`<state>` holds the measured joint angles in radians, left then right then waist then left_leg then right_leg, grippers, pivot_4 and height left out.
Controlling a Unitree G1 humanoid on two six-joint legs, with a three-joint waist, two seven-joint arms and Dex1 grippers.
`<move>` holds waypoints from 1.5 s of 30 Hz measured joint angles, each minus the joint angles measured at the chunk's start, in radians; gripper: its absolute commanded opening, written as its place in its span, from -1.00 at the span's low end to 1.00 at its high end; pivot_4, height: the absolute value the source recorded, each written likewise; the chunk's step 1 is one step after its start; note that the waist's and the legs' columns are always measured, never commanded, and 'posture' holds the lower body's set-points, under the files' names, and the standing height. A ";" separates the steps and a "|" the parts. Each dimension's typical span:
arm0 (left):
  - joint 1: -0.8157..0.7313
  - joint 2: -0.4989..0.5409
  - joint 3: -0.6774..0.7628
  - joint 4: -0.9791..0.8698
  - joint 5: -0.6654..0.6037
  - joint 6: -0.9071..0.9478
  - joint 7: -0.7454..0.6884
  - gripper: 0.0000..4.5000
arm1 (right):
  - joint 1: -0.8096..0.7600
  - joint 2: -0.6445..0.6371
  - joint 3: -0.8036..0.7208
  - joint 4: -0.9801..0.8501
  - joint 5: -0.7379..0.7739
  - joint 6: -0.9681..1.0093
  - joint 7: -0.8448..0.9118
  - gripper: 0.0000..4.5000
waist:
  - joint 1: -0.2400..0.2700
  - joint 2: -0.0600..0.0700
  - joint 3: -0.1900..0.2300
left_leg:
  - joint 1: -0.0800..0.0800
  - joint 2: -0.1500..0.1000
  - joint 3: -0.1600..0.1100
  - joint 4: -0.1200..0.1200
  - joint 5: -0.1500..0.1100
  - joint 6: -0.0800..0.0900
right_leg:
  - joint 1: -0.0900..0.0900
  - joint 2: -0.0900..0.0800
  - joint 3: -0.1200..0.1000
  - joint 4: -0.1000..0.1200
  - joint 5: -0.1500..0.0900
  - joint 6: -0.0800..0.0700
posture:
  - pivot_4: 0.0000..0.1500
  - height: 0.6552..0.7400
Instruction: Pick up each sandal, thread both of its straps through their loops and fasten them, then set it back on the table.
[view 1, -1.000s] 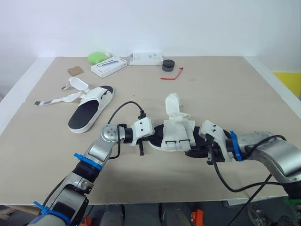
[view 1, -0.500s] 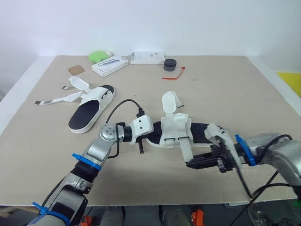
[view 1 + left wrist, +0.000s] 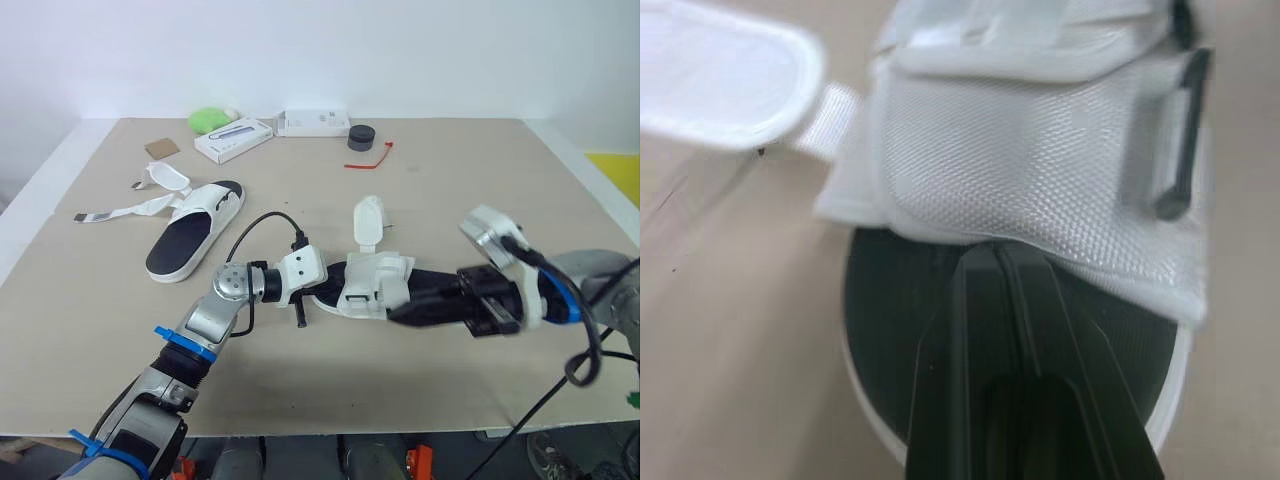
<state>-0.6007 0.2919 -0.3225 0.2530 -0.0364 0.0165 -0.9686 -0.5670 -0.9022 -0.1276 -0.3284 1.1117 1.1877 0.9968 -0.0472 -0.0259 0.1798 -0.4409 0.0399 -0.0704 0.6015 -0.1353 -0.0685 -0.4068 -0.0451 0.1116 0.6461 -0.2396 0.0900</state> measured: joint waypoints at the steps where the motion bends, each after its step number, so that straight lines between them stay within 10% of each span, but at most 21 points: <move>1: 0.000 0.000 -0.001 0.000 0.001 -0.001 0.000 -1.00 | -0.023 0.029 0.000 0.041 -0.003 0.011 -0.040 -0.98 | 0.000 0.000 0.000 | 0.000 0.000 0.000 0.000 0.000 0.000 | 0.000 0.000 0.000 0.000 0.000 0.000 | 1.00 1.00; 35: 0.024 0.050 -0.019 -0.086 -0.015 0.101 -0.064 -1.00 | -0.192 0.212 0.029 0.482 -0.296 0.008 -0.365 -0.98 | -0.001 0.001 -0.001 | 0.001 0.005 0.000 -0.001 0.000 0.001 | 0.000 0.006 0.000 0.000 0.002 -0.003 | 1.00 1.00; 45: 0.026 0.053 -0.018 -0.084 -0.012 0.095 -0.060 -1.00 | -0.202 0.217 -0.103 0.369 -0.027 0.164 -0.189 -0.98 | -0.001 0.001 -0.001 | 0.001 0.005 0.000 -0.001 0.000 0.001 | 0.000 0.006 0.000 0.000 0.002 -0.004 | 1.00 1.00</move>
<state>-0.5745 0.3446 -0.3410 0.1692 -0.0480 0.1112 -1.0289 -0.7686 -0.6850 -0.2302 0.0405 1.0850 1.3515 0.8083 -0.0479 -0.0245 0.1792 -0.4395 0.0454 -0.0707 0.6009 -0.1351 -0.0678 -0.4064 -0.0389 0.1119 0.6463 -0.2372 0.0864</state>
